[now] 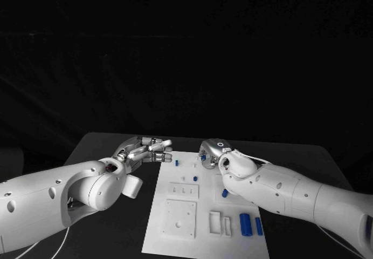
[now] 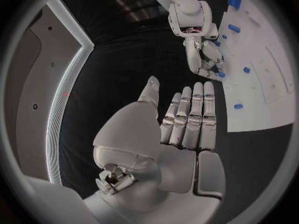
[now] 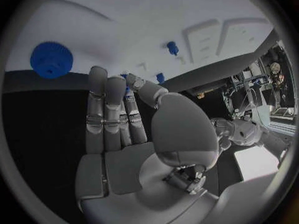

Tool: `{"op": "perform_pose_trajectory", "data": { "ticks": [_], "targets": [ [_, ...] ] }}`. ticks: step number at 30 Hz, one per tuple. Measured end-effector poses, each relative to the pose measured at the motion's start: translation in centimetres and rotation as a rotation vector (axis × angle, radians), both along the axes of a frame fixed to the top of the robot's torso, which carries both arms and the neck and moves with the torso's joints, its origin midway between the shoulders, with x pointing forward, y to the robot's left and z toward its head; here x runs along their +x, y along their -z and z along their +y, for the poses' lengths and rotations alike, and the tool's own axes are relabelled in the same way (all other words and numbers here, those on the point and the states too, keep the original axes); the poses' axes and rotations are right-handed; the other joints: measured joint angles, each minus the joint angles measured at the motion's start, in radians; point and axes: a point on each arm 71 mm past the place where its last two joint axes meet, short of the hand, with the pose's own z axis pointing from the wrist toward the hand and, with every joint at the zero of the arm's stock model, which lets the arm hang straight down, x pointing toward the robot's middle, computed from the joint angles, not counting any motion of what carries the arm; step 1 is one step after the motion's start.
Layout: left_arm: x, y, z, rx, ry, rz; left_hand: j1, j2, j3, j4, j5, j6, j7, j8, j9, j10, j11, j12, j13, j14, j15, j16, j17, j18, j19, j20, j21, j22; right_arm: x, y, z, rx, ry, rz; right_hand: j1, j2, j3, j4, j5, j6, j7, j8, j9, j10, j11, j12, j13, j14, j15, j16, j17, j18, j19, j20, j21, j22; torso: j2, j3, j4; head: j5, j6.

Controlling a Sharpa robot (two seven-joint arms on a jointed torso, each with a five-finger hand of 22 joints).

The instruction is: Assemble the parts on the task board

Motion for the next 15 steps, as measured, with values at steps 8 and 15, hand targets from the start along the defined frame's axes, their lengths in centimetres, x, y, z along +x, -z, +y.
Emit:
{"op": "perform_pose_trajectory", "data": {
  "ticks": [8, 15],
  "targets": [
    [0.1, 0.0, -0.2, 0.001, 0.002, 0.001, 0.004, -0.004, 0.000, 0.000, 0.000, -0.016, -0.001, 0.000, 0.000, -0.002, 0.002, 0.000, 0.000, 0.000, 0.000, 0.000, 0.000, 0.000, 0.000, 0.000, 0.000, 0.000, 0.3, -0.3, 0.9, 0.020, 0.011, -0.036, 0.004, -0.004, 0.008, 0.003, -0.004, 0.000, 0.000, 0.000, 0.000, 0.000, 0.000, -0.002, 0.000, 0.000, 0.000, 0.000, -0.002, 0.000, 0.000, 0.000, -0.011, 0.017, 0.002, -0.0024, 0.0000, -0.001, 0.005],
    [0.2, -0.1, -0.4, 0.002, 0.005, -0.001, 0.004, -0.004, 0.000, 0.000, 0.000, -0.016, -0.002, 0.000, 0.000, -0.004, 0.004, 0.000, 0.000, 0.000, 0.000, 0.000, 0.000, 0.000, 0.000, 0.000, 0.000, 0.000, 0.6, -0.3, 1.2, 0.021, 0.022, -0.049, 0.004, -0.004, 0.008, 0.003, -0.008, 0.000, 0.000, 0.000, 0.000, 0.000, 0.000, 0.000, 0.000, 0.000, 0.000, 0.000, -0.002, -0.001, 0.000, 0.000, -0.016, 0.021, 0.004, -0.0043, 0.0041, 0.000, 0.009]
  ]
}}
